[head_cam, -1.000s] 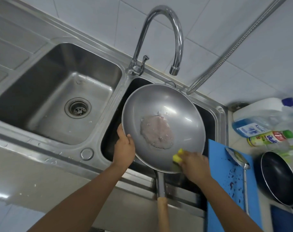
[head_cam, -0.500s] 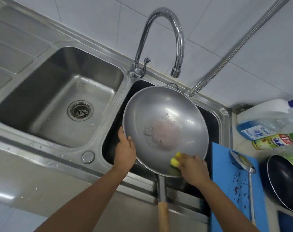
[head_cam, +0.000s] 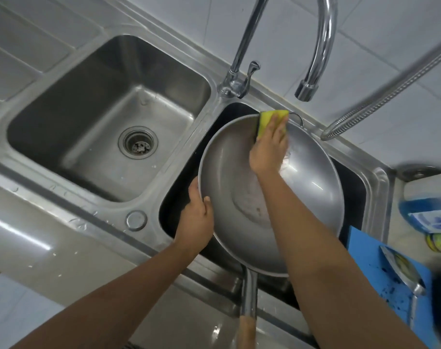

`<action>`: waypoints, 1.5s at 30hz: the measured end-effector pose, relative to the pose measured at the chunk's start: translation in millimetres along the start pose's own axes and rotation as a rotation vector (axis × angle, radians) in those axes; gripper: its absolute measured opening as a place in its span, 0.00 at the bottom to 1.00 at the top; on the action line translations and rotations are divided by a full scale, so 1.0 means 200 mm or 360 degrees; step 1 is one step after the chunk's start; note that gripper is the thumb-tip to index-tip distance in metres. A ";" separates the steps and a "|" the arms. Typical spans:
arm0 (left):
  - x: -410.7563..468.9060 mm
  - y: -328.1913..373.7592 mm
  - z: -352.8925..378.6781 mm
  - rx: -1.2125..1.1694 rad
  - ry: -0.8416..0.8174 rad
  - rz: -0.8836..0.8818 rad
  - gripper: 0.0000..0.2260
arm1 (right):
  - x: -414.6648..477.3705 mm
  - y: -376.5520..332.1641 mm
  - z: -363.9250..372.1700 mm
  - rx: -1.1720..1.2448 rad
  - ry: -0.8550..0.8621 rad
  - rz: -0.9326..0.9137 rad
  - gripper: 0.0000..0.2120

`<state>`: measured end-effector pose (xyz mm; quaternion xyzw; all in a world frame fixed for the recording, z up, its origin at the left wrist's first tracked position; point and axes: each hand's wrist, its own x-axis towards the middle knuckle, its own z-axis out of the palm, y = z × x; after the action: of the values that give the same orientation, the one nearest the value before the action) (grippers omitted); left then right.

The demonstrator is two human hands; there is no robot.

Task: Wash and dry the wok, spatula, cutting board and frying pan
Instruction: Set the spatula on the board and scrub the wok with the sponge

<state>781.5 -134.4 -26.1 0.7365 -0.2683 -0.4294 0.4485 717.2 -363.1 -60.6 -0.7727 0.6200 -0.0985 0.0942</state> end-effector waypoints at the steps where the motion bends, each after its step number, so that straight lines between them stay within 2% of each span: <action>1: 0.00 0.00 0.00 -0.0009 -0.0003 -0.0005 0.24 | 0.04 0.03 -0.01 0.0019 0.0091 0.0261 0.36; 2: 0.00 0.00 0.00 -0.0017 -0.0004 -0.0012 0.24 | 0.07 0.04 -0.02 0.0059 0.0137 0.0507 0.37; 3: 0.00 0.00 0.00 -0.0020 -0.0004 -0.0018 0.24 | 0.07 0.03 -0.02 0.0073 0.0142 0.0632 0.38; 4: 0.00 0.00 0.00 -0.0018 -0.0005 -0.0019 0.24 | 0.05 0.02 -0.01 0.0052 0.0151 0.0586 0.38; 7: -0.01 0.00 0.00 -0.0005 0.0000 0.0013 0.23 | -0.01 0.08 0.03 -0.0248 0.0093 -0.0078 0.39; 8: -0.01 0.00 0.00 -0.0004 0.0004 0.0020 0.23 | 0.00 0.13 0.02 -0.0339 0.0042 -0.0189 0.40; 9: -0.01 0.00 0.01 -0.0002 0.0009 0.0024 0.23 | 0.00 0.20 0.00 -0.0410 0.0002 -0.0185 0.40; 13: 0.00 -0.01 0.01 0.0006 0.0014 0.0028 0.24 | -0.10 0.48 -0.15 -0.0699 -0.0075 0.0165 0.38; 15: -0.01 -0.01 0.01 0.0014 0.0012 0.0038 0.24 | -0.18 0.58 -0.22 -0.0739 -0.0095 0.0221 0.36; 18: 0.00 -0.02 0.02 0.0028 0.0023 0.0029 0.24 | -0.31 0.64 -0.30 -0.0803 -0.0217 0.0277 0.40; 19: 0.00 -0.02 0.02 0.0040 0.0029 0.0025 0.24 | -0.36 0.64 -0.32 -0.0836 -0.0319 0.0290 0.38; 21: -0.01 -0.02 0.02 0.0053 0.0038 0.0031 0.24 | -0.46 0.62 -0.35 -0.0867 -0.0477 0.0263 0.26; 23: -0.02 -0.01 0.01 0.0057 0.0039 0.0040 0.24 | -0.58 0.57 -0.38 -0.0836 -0.0558 0.0200 0.16; 25: -0.02 -0.01 0.01 0.0066 0.0032 0.0027 0.24 | -0.70 0.52 -0.41 -0.0731 -0.0568 0.0135 0.14; 30: -0.03 0.00 0.00 0.0106 0.0016 0.0007 0.24 | -0.94 0.37 -0.49 -0.0318 -0.0358 0.0124 0.10; 37: -0.04 0.02 0.00 0.0138 0.0024 0.0046 0.24 | -1.10 0.34 -0.47 -0.0134 -0.0185 0.0039 0.10; 42: -0.04 0.02 0.01 0.0142 0.0071 0.0047 0.24 | -1.18 0.37 -0.45 -0.0070 -0.0059 -0.0177 0.24; 45: -0.05 0.03 0.03 0.0173 0.0103 0.0040 0.24 | -1.22 0.39 -0.44 -0.0042 -0.0029 -0.0196 0.25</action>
<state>771.9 -130.9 -18.6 0.7700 -0.2857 -0.3845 0.4216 569.5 -143.1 -5.4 -0.8114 0.5717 -0.0889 0.0836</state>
